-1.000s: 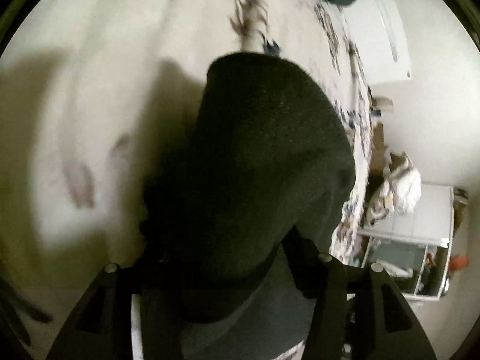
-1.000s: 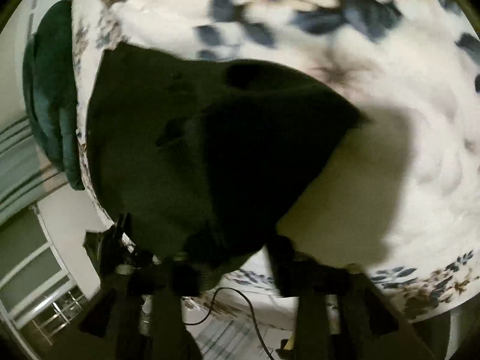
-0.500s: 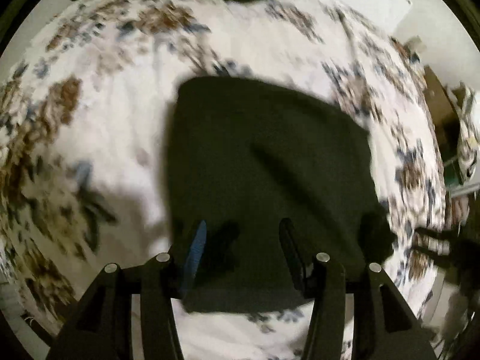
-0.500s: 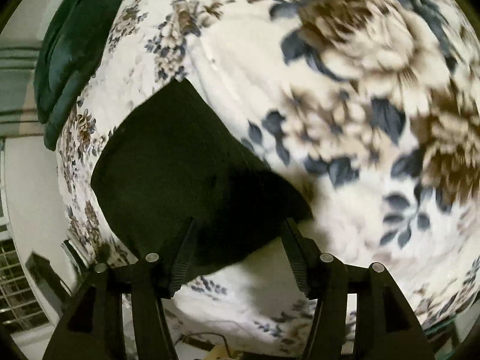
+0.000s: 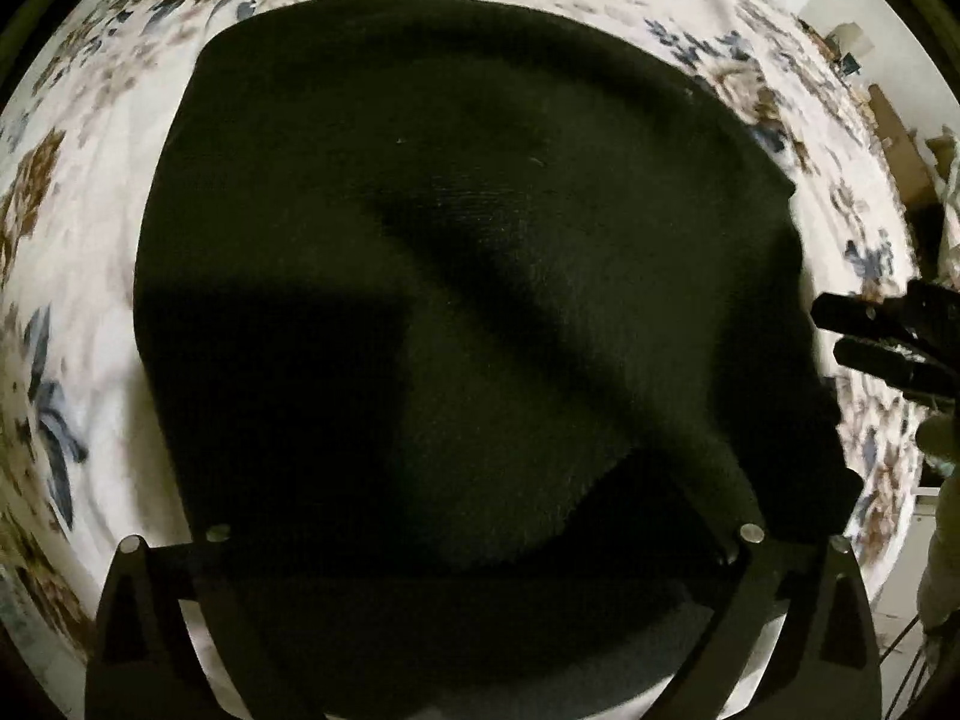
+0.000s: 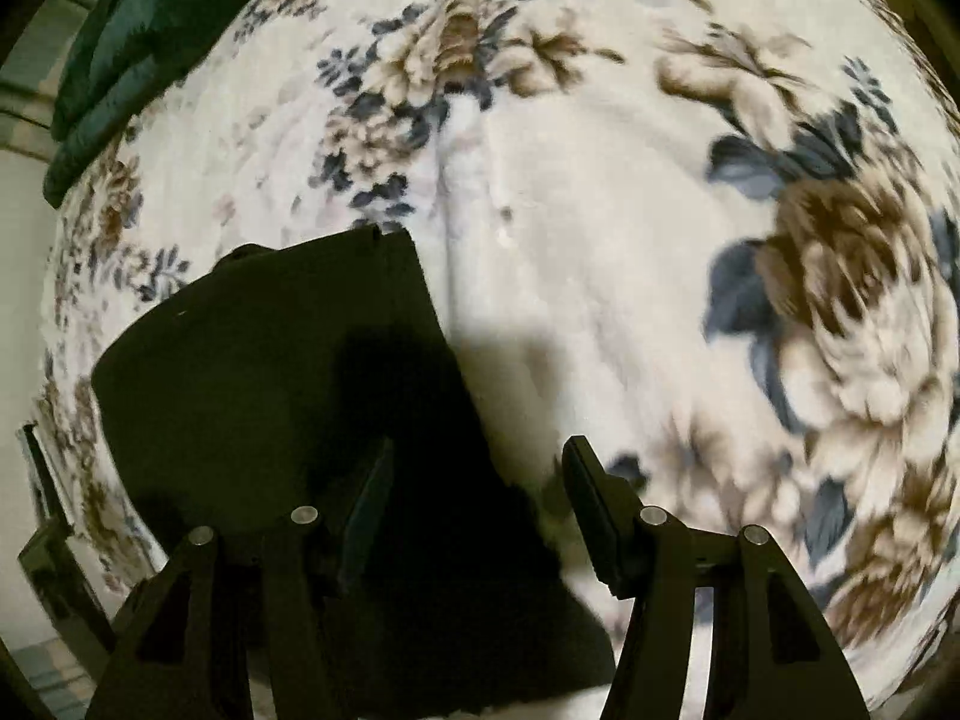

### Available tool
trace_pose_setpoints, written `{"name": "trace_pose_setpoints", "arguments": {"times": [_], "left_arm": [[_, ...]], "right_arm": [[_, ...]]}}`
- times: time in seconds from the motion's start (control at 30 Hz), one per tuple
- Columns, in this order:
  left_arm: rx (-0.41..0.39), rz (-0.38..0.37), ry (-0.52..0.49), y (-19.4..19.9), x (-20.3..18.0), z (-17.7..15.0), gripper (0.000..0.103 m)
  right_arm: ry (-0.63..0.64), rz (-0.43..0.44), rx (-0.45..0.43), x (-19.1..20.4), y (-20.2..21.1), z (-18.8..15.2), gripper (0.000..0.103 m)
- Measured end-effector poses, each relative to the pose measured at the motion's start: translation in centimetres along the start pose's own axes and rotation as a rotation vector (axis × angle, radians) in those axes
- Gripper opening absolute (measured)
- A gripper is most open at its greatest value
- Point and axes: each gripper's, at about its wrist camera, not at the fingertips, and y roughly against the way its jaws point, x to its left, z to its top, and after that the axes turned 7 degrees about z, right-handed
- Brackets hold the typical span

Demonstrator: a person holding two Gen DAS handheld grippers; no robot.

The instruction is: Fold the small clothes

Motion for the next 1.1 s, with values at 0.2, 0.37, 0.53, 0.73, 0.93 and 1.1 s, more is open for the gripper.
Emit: {"name": "trace_pose_setpoints", "arguments": {"times": [0.2, 0.37, 0.53, 0.73, 0.93, 1.1], "left_arm": [[-0.019, 0.038, 0.027, -0.3, -0.4, -0.1, 0.103], [-0.042, 0.063, 0.044, -0.3, -0.8, -0.3, 0.103], [-0.059, 0.074, 0.045, -0.4, -1.4, -0.6, 0.103], [-0.064, 0.075, 0.046, -0.5, -1.3, -1.1, 0.103], [-0.133, 0.104, 0.073, 3.5, 0.4, -0.6, 0.103], [-0.157, 0.227, 0.102, 4.9, 3.1, 0.9, 0.103]], "right_arm": [[0.02, 0.009, 0.038, 0.3, -2.5, 1.8, 0.06], [0.059, 0.013, 0.03, 0.9, -3.3, 2.3, 0.054], [0.093, -0.003, 0.004, 1.9, -3.1, 2.0, 0.036], [0.11, -0.014, -0.048, 2.1, -2.0, 1.7, 0.0], [0.102, 0.017, -0.167, 2.5, 2.0, 2.1, 0.0], [0.089, 0.138, -0.133, 2.3, 2.9, 4.8, 0.003]]}}
